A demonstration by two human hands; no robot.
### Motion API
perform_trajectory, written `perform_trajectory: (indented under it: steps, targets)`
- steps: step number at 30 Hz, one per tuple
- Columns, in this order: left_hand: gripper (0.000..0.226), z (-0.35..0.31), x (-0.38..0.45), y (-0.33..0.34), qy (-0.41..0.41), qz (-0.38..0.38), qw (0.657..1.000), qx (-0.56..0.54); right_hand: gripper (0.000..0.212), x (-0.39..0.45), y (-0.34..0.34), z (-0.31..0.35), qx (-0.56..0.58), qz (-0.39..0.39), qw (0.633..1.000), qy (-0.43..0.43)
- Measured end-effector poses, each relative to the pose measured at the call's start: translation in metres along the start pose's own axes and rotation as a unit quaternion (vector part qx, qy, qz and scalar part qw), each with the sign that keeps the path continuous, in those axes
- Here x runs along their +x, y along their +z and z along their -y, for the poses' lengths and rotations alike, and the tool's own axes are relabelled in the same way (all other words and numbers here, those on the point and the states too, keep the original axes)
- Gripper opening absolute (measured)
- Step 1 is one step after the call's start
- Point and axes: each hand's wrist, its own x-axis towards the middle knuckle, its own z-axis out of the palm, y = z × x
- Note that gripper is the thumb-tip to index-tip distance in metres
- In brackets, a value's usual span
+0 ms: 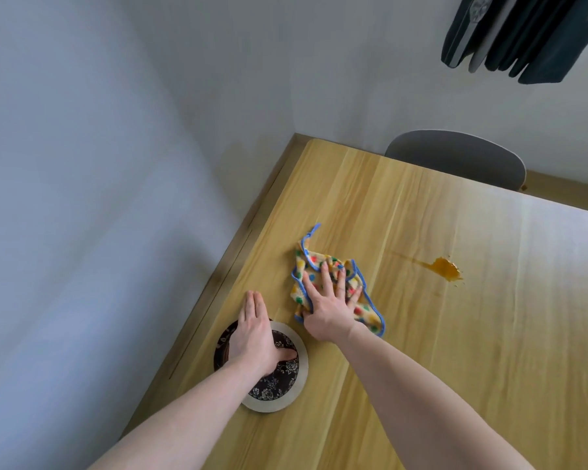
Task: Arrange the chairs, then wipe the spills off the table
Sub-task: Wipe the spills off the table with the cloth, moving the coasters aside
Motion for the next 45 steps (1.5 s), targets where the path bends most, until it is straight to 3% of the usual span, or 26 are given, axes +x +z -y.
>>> perform_trajectory:
  steps: [6, 11, 18, 22, 28, 38, 45]
  targets:
    - [0.148, -0.005, 0.004, -0.001, 0.000, 0.011, 1.000, 0.018, 0.089, 0.026, -0.004, 0.023, -0.032, 0.010, 0.997, -0.069]
    - [0.148, -0.010, 0.004, -0.005, -0.007, 0.024, 0.999, 0.024, 0.073, 0.018, 0.002, -0.009, -0.042, -0.051, 0.993, -0.102]
    - [0.153, -0.024, 0.006, -0.017, -0.016, 0.063, 0.995, 0.069, 0.071, -0.030, 0.005, -0.109, -0.008, -0.113, 0.994, 0.006]
    - [0.153, -0.022, 0.004, -0.018, -0.011, 0.064, 0.994, 0.091, 0.072, -0.050, 0.002, -0.146, 0.002, -0.109, 0.993, 0.051]
    - [0.154, -0.020, 0.004, -0.019, -0.009, 0.062, 0.995, 0.083, 0.072, -0.024, -0.006, -0.105, 0.018, -0.079, 0.995, 0.060]
    - [0.149, -0.018, 0.007, -0.009, -0.004, 0.030, 0.997, 0.075, 0.083, 0.047, -0.014, 0.026, -0.060, -0.023, 0.993, -0.098]
    - [0.151, -0.016, 0.004, -0.010, -0.008, 0.027, 0.998, 0.053, 0.068, 0.037, -0.005, 0.001, -0.052, -0.068, 0.986, -0.144]
